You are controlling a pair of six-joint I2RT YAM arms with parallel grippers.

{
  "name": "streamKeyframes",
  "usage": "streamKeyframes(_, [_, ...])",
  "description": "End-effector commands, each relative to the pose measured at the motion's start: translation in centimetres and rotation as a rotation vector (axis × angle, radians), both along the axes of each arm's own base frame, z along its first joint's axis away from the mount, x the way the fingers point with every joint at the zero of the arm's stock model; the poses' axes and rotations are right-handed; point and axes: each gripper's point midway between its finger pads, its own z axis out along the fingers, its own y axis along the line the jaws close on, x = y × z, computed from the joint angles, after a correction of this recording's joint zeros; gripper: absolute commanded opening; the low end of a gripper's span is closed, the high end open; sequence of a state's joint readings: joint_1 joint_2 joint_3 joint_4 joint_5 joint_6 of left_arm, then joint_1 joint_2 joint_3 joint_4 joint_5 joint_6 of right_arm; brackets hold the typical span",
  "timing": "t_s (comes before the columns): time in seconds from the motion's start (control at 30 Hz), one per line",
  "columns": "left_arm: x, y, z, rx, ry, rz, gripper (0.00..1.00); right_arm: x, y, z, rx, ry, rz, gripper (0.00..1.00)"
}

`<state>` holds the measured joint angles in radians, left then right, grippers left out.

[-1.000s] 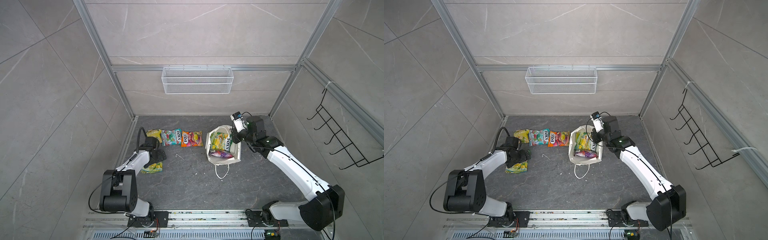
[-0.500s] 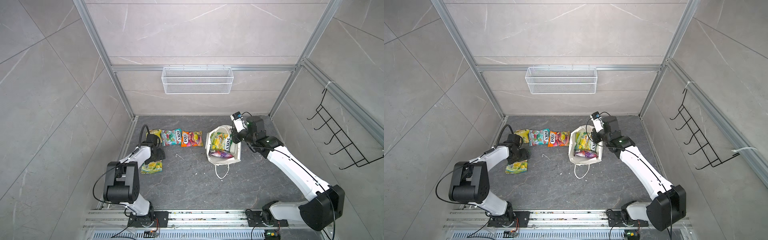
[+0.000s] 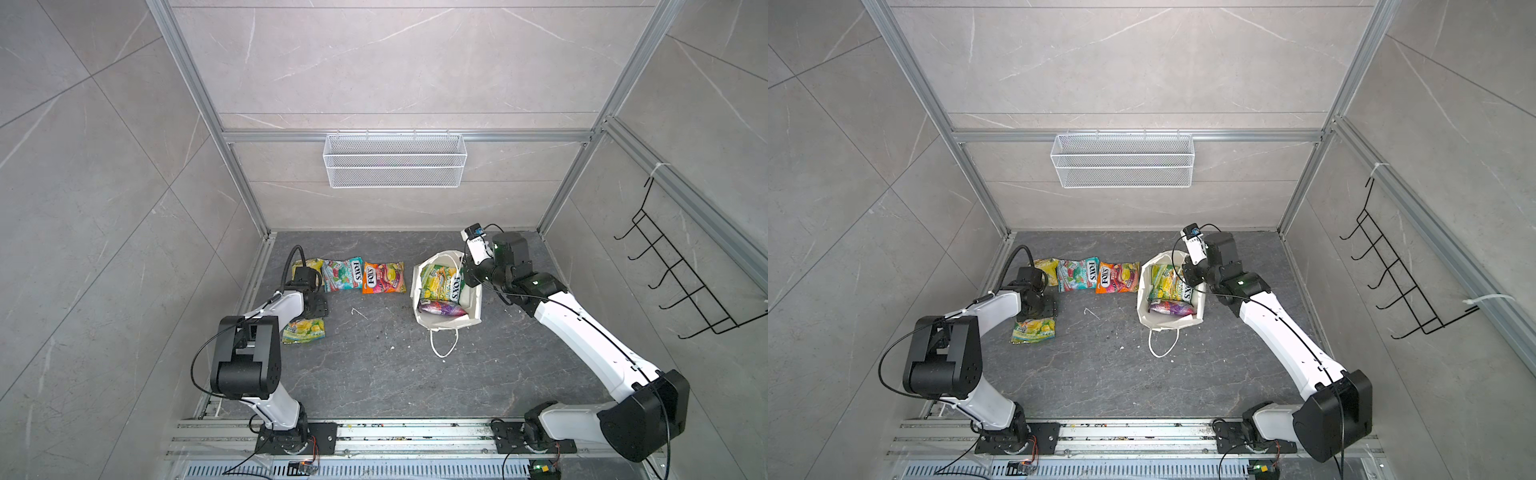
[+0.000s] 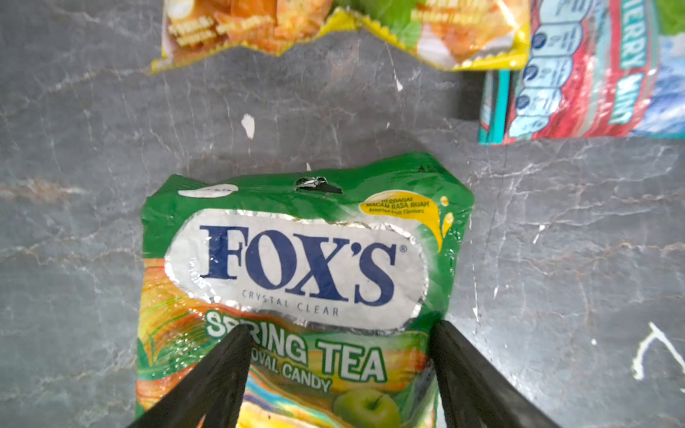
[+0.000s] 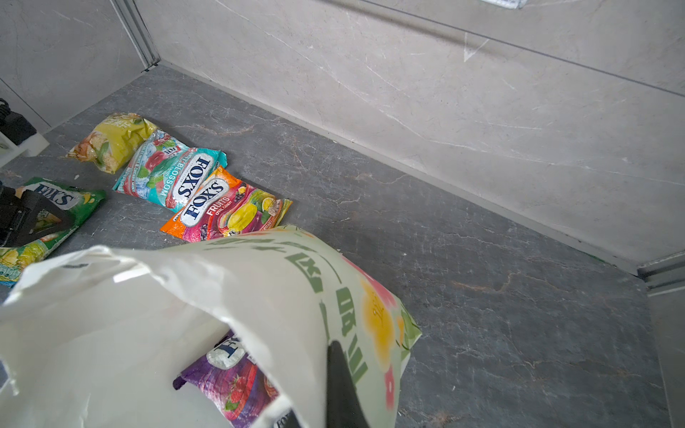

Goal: Take the snacks out of the paper bag
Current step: Move the snack to the middle-left of the table.

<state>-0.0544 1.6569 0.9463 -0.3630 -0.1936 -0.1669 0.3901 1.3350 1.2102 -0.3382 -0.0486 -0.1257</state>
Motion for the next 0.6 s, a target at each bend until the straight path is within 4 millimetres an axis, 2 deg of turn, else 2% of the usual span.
streamKeyframes(0.0, [1.6,0.5,0.8,0.040,-0.042,-0.027,0.75,0.2,0.3,3.9,0.066,-0.102,0.006,0.00])
streamKeyframes(0.07, [1.6,0.5,2.0,0.033,-0.087,-0.018,0.76,0.2,0.4,3.7,0.065,-0.096,0.008,0.00])
streamKeyframes(0.2, [0.8,0.3,6.4,-0.014,-0.220,0.042,0.85,0.2,0.4,3.7,0.065,-0.094,0.008,0.00])
streamKeyframes(0.3, [-1.0,0.5,8.5,-0.044,-0.285,0.100,0.89,0.2,0.4,3.6,0.064,-0.091,0.007,0.00])
streamKeyframes(0.37, [-2.5,1.2,8.8,-0.039,-0.284,0.150,0.91,0.2,0.3,3.4,0.062,-0.091,0.002,0.00])
streamKeyframes(0.43, [-4.0,1.8,8.0,-0.030,-0.243,0.201,0.98,0.2,0.2,3.0,0.056,-0.085,-0.002,0.00])
streamKeyframes(0.5, [-5.0,1.7,6.8,-0.059,-0.168,0.226,0.98,0.2,0.2,2.7,0.054,-0.078,-0.002,0.00])
streamKeyframes(0.57, [-5.3,0.9,5.7,-0.106,-0.108,0.225,0.97,0.3,0.3,2.6,0.057,-0.076,-0.001,0.00])
